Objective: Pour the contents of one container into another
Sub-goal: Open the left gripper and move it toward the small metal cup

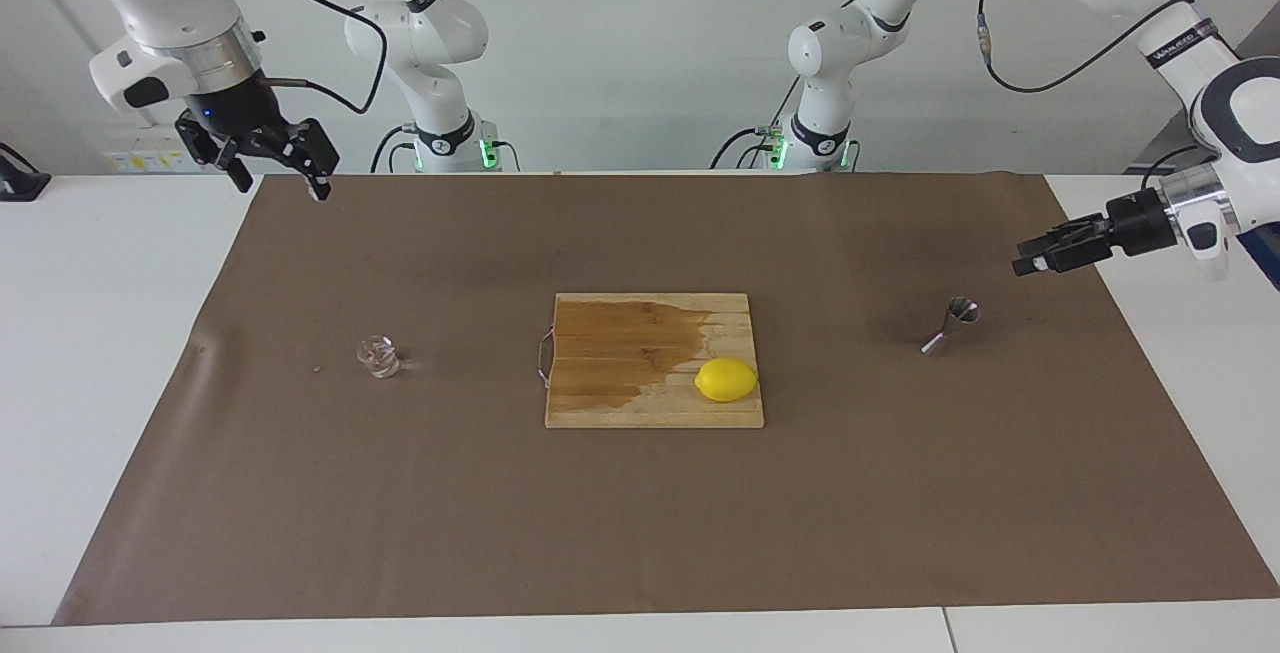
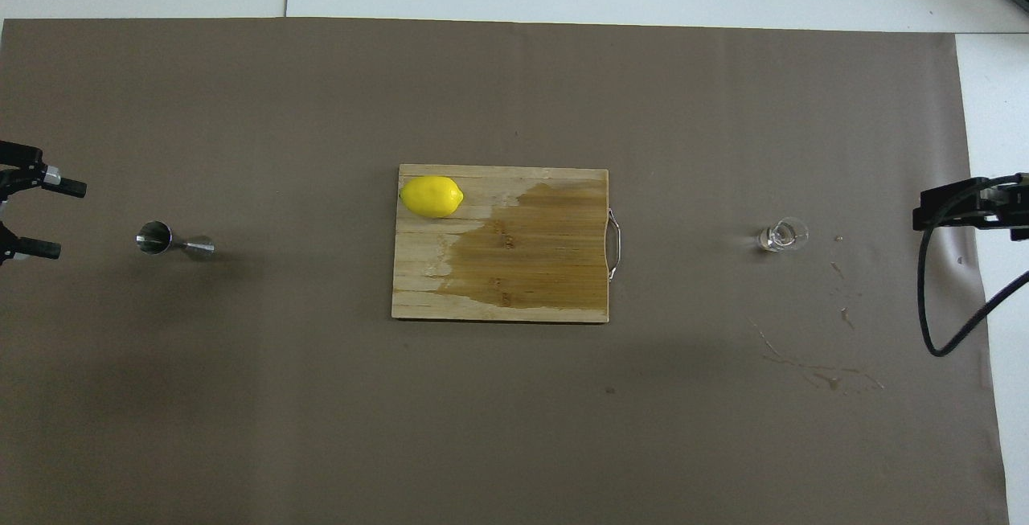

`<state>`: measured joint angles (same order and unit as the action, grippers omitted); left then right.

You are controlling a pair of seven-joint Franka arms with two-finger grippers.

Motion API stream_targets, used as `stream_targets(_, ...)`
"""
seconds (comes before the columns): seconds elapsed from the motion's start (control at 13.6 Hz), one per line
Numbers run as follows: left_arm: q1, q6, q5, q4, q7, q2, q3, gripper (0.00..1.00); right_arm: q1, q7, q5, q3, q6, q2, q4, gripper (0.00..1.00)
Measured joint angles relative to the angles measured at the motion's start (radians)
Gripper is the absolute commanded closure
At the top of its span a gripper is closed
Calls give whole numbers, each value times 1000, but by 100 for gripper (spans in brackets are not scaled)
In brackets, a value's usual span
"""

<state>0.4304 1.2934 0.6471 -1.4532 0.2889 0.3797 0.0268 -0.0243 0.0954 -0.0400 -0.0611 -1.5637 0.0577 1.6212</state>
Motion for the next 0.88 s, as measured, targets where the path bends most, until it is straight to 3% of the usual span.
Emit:
stream_targets(0.15,81,-36,28,29,87,63,61,0,0,0,-2,0,-3,-4,0,0)
stream_targets(0.44,312,-72,43,83,342,194,308,0,-1,0,-2,0,-4,-5,0,0)
stream_targets(0.88,339,-71,70,108,591,252,381,0,-12,33,7,10,13,-5,0,0)
